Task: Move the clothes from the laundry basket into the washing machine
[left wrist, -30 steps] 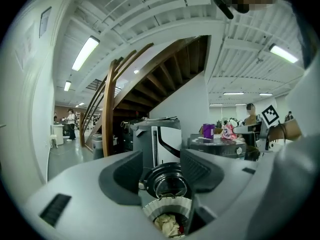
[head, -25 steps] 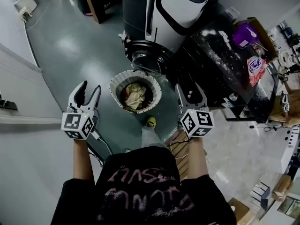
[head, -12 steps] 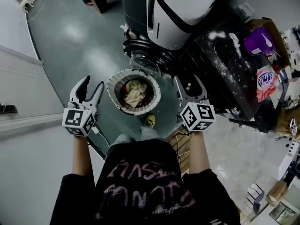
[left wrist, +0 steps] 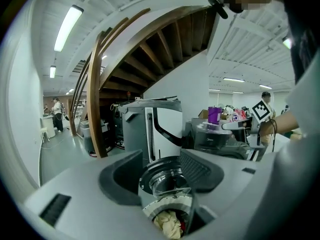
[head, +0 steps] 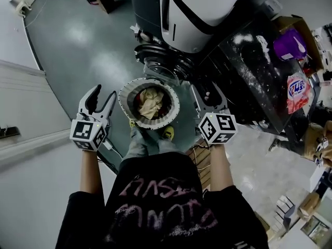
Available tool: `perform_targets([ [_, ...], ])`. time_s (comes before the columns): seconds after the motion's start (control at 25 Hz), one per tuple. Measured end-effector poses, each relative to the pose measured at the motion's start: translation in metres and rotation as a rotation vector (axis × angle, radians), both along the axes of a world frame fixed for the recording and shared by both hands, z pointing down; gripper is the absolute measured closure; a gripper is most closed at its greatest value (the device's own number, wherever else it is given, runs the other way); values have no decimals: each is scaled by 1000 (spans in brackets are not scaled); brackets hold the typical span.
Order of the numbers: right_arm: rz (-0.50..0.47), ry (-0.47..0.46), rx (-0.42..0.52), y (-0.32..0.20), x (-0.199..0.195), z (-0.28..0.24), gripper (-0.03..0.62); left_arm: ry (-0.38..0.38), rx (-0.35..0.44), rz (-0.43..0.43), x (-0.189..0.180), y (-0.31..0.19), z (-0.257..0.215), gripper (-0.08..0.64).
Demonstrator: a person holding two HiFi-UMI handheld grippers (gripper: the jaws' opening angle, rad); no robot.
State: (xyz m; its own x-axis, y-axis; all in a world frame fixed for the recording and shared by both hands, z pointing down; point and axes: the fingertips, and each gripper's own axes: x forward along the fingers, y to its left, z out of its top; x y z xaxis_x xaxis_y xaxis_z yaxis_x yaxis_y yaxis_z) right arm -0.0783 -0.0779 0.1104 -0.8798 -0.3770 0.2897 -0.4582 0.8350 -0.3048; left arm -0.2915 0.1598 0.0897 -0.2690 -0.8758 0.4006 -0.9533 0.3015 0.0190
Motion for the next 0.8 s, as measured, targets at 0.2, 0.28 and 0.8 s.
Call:
perform_targets([
  [0.2, 10, 53, 17, 10, -13, 13, 318, 26, -23, 76, -20, -9, 19, 313],
  [0.28, 8, 79, 13, 15, -19, 23, 318, 24, -50, 109, -28, -11, 29, 313],
  [0.8, -97, 201, -25, 44, -51, 91, 316, 30, -225, 300, -32, -21, 104, 313],
])
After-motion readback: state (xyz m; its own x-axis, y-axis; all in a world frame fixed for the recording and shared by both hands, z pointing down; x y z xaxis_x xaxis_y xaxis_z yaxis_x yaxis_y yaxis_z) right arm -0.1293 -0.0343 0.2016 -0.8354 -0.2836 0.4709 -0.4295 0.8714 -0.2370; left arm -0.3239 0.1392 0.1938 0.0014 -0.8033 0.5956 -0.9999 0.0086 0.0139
